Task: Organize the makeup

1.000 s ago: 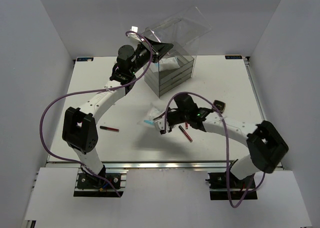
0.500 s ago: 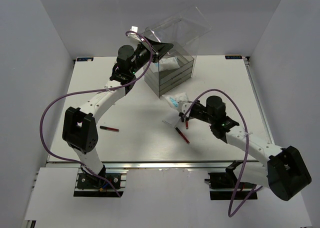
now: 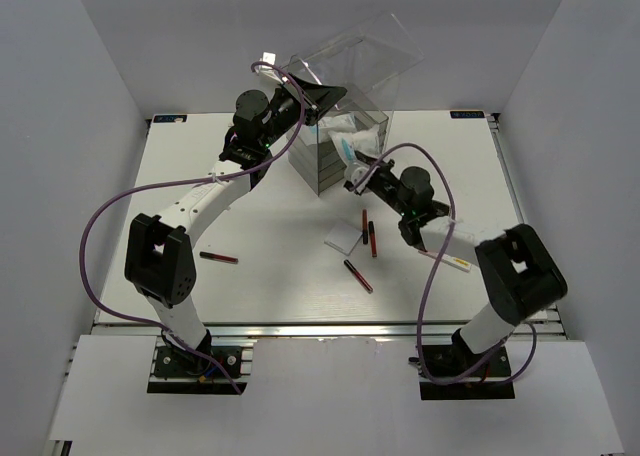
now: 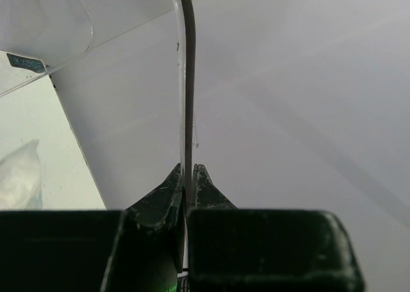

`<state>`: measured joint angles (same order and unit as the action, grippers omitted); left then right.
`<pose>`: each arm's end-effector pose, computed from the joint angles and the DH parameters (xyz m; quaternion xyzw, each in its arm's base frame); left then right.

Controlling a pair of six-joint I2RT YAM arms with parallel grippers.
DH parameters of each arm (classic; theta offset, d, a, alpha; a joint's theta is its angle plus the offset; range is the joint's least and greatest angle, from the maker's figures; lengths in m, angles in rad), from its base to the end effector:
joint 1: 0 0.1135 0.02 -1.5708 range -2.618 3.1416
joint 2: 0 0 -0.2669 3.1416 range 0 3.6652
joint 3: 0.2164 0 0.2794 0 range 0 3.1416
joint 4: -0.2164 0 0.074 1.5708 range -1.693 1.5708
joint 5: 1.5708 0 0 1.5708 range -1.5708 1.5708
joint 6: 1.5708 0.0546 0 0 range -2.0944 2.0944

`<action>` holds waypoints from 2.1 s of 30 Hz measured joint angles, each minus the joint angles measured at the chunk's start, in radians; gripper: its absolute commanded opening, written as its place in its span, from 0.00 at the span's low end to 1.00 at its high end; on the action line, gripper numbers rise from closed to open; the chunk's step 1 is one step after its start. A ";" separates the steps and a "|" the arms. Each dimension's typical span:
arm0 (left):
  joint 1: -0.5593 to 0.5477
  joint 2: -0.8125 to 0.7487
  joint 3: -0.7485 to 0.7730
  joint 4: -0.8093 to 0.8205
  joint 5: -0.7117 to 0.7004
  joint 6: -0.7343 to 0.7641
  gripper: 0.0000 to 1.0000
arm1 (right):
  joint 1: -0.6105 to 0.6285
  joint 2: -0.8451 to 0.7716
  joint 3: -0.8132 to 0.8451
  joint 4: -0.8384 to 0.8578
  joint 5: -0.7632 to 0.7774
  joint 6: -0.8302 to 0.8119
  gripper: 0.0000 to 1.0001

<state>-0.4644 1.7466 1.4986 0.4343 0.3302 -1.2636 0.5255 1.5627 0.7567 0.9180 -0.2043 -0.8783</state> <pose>0.4118 -0.2261 0.3907 -0.1284 0.6292 -0.6456 0.4133 0.3203 0.1986 0.2393 -0.4861 0.4572 -0.0633 0.7421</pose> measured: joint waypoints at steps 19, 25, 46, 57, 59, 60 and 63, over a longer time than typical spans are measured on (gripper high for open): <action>0.000 0.000 0.000 0.000 0.000 0.001 0.00 | -0.004 0.436 0.431 0.238 0.010 -0.180 0.00; 0.002 0.011 0.000 0.019 0.006 0.000 0.00 | -0.020 0.521 0.557 0.222 0.021 -0.202 0.00; 0.010 0.044 0.003 0.066 0.027 0.000 0.00 | -0.092 0.530 0.608 0.017 -0.058 -0.322 0.85; 0.010 0.045 0.002 0.045 0.032 0.014 0.15 | -0.156 -0.084 0.179 -0.370 -0.408 -0.296 0.54; 0.010 0.041 0.002 0.012 0.034 0.037 0.19 | -0.169 -0.181 0.182 -0.536 -0.487 -0.305 0.47; 0.010 0.039 0.001 -0.015 0.035 0.048 0.21 | -0.170 -0.224 0.182 -0.624 -0.530 -0.310 0.47; 0.010 0.023 -0.028 -0.073 0.036 0.079 0.26 | -0.143 -0.305 0.161 -0.832 -0.607 -0.316 0.46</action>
<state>-0.4545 1.7691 1.4704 0.3614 0.3664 -1.1847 0.3824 1.2579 0.9180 0.0864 -0.8116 -1.1942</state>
